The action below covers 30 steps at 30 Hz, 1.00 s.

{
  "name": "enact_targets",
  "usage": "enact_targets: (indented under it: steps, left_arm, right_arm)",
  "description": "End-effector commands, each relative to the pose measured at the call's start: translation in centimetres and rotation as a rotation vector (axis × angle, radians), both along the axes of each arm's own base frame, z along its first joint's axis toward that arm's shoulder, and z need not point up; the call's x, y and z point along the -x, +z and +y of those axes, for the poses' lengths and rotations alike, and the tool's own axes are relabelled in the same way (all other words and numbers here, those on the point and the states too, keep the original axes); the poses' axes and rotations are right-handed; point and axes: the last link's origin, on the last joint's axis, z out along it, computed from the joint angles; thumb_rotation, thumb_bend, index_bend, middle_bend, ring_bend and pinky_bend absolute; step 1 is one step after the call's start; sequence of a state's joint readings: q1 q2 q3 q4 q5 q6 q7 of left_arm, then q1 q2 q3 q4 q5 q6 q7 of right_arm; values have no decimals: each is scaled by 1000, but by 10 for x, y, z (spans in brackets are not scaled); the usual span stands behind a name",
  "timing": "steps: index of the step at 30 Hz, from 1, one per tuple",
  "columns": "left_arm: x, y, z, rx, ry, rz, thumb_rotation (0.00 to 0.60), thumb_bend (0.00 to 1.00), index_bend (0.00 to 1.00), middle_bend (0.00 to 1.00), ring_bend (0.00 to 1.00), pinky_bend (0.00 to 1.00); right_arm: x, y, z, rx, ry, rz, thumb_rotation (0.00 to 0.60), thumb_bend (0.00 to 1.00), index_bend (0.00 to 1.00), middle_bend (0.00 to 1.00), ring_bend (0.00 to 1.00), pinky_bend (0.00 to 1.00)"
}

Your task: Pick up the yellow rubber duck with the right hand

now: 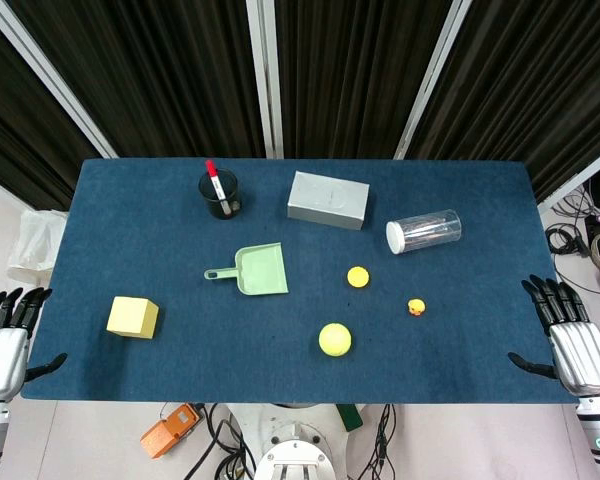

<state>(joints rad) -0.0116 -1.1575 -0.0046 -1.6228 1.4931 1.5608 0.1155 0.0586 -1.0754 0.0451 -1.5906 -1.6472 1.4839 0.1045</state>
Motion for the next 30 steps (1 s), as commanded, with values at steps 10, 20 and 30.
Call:
enact_targets:
  steps: [10, 20, 30]
  left_arm:
    - [0, 0, 1, -2, -9, 29, 600, 14, 116, 61, 0, 1]
    - [-4, -5, 7, 18, -26, 31, 600, 14, 116, 37, 0, 0]
    - [1, -6, 6, 32, 7, 24, 600, 14, 116, 37, 0, 0]
  right_arm:
    - [-7, -4, -10, -27, 5, 40, 600, 116, 0, 83, 0, 73]
    - [-34, -53, -78, -225, 13, 190, 600, 118, 97, 40, 0, 78]
    - [-45, -116, -122, -373, 43, 330, 600, 229, 246, 39, 0, 99]
